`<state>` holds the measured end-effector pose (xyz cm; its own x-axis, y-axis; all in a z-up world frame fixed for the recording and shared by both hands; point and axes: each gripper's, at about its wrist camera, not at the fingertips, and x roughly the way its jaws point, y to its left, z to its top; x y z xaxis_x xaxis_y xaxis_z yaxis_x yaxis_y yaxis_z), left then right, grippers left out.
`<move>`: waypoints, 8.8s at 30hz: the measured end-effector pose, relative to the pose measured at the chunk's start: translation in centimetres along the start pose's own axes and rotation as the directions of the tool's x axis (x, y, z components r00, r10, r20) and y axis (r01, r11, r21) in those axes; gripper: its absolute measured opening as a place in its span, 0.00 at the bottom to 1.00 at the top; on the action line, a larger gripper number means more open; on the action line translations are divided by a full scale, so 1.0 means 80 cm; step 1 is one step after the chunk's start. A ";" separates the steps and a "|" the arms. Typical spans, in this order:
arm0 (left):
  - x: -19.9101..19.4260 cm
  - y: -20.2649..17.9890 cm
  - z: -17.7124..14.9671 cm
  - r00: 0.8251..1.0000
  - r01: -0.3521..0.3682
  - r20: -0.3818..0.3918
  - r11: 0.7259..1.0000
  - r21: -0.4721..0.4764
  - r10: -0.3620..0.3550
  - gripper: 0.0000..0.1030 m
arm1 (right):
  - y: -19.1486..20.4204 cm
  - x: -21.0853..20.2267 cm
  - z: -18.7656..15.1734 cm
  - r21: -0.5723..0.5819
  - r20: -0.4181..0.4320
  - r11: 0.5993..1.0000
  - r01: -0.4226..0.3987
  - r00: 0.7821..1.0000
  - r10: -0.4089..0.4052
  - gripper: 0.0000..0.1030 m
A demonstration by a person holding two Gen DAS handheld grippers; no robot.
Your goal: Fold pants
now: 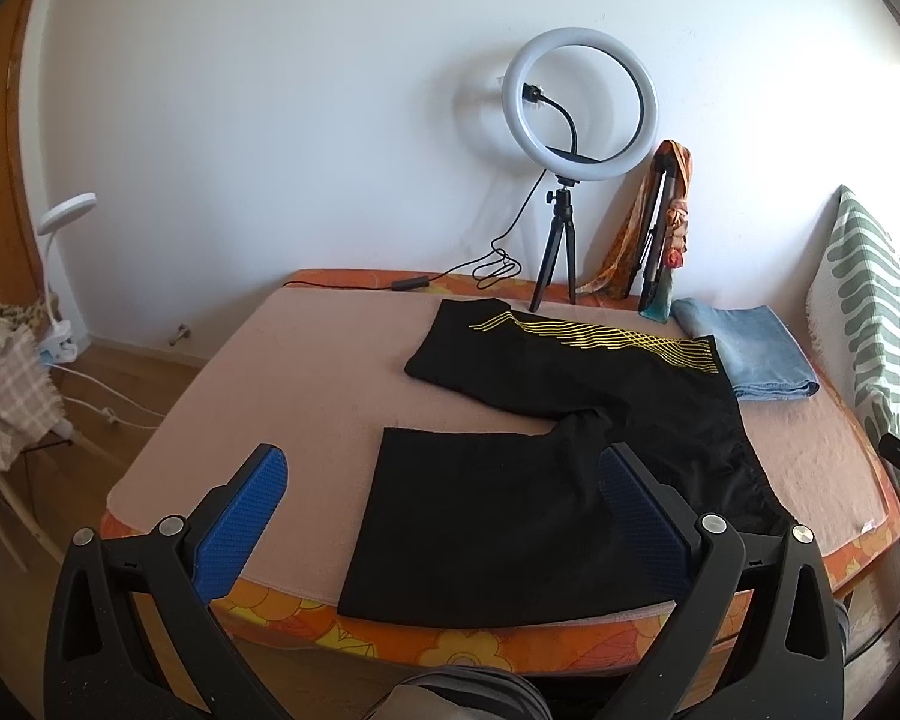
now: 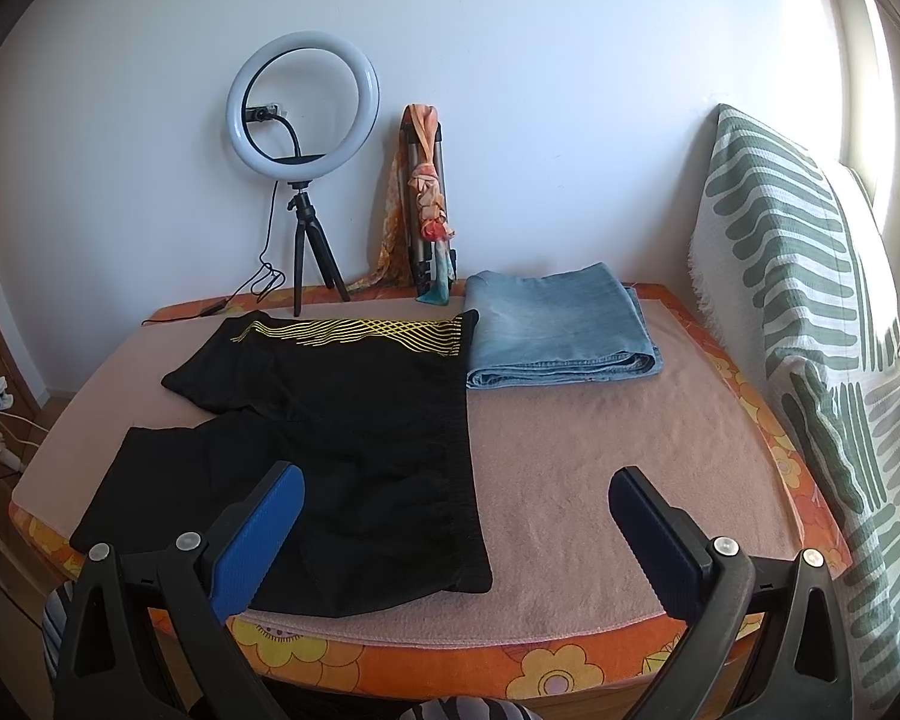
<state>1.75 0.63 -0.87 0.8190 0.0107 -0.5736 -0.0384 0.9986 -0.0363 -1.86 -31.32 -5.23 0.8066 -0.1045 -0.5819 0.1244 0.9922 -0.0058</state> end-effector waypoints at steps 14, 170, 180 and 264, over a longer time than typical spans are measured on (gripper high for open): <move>0.068 0.059 0.023 0.997 0.080 0.011 0.997 -0.019 -0.080 1.00 | 0.003 0.031 0.046 -0.085 0.065 0.996 -0.010 0.998 0.015 1.00; 0.174 0.112 -0.113 0.912 0.382 -0.172 0.924 0.022 -0.373 0.02 | 0.104 0.196 -0.071 -0.768 -0.409 0.517 -0.378 0.911 0.059 0.00; 0.162 0.115 -0.152 0.914 0.364 -0.224 0.927 0.086 -0.338 0.03 | 0.078 0.159 -0.070 -0.736 -0.428 0.532 -0.419 0.897 0.114 0.00; 0.173 0.075 -0.036 0.874 0.471 -0.232 0.862 0.189 -0.427 0.17 | 0.106 0.223 0.049 -0.543 -0.474 0.607 -0.580 0.809 0.348 0.39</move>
<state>11.25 6.62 -11.39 0.5992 -0.4288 -0.6761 0.4611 0.8752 -0.1465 15.82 -25.03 -12.44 0.4213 0.2929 -0.8583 -0.7060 0.7000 -0.1077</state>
